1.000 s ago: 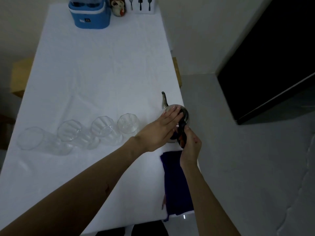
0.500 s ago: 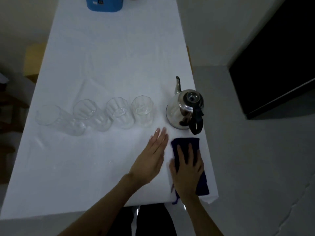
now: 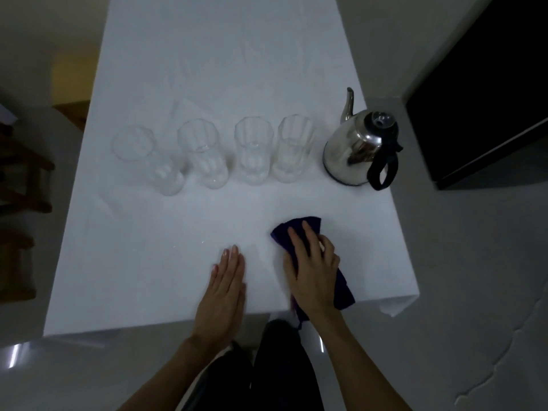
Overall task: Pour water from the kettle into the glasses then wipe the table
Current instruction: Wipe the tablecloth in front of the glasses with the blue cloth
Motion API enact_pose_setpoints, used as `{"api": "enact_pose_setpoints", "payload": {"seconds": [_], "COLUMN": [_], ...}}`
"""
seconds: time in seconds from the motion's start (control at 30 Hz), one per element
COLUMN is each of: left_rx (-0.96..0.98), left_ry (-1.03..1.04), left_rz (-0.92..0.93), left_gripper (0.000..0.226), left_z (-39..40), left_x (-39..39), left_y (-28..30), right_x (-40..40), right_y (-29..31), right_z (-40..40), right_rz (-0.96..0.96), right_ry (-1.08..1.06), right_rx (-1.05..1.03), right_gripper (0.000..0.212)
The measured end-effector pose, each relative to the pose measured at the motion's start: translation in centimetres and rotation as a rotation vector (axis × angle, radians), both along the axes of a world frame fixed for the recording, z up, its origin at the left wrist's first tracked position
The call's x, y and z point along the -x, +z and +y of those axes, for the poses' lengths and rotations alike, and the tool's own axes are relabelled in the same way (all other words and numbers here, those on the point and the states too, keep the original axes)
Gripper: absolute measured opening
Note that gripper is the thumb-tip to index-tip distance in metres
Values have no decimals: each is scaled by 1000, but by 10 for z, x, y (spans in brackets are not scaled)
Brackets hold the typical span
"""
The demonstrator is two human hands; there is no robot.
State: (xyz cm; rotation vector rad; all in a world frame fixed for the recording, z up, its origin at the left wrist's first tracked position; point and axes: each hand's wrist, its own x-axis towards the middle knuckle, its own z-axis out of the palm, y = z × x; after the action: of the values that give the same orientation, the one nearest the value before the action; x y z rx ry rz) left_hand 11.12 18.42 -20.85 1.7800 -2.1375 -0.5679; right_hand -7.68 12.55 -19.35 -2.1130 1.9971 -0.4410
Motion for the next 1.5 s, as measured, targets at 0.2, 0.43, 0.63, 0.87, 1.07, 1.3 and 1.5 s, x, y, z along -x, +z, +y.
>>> {"api": "enact_pose_setpoints", "payload": {"seconds": [0.2, 0.43, 0.63, 0.87, 1.07, 1.3, 1.5], "left_rx": [63, 74, 78, 80, 101, 114, 87], "left_ry": [-50, -15, 13, 33, 42, 66, 379], "left_rz": [-179, -158, -176, -216, -211, -196, -152], "left_gripper": [57, 61, 61, 61, 60, 61, 61], "left_z": [9, 11, 11, 13, 11, 12, 20], "left_x": [-19, -17, -15, -13, -12, -12, -28], "left_y": [-14, -20, -20, -20, -17, -16, -8], "right_x": [16, 74, -4, -36, 84, 18, -88], "right_y": [-22, -29, -26, -27, -18, -21, -18], "right_z": [13, -40, -80, -32, -11, -84, -60], "right_rz": [170, 118, 95, 110, 242, 118, 7], "right_ry": [-35, -575, -401, 374, 233, -183, 98], "right_rx": [-12, -26, 0, 10, -27, -32, -23], "right_gripper": [54, 51, 58, 57, 57, 61, 62]}}
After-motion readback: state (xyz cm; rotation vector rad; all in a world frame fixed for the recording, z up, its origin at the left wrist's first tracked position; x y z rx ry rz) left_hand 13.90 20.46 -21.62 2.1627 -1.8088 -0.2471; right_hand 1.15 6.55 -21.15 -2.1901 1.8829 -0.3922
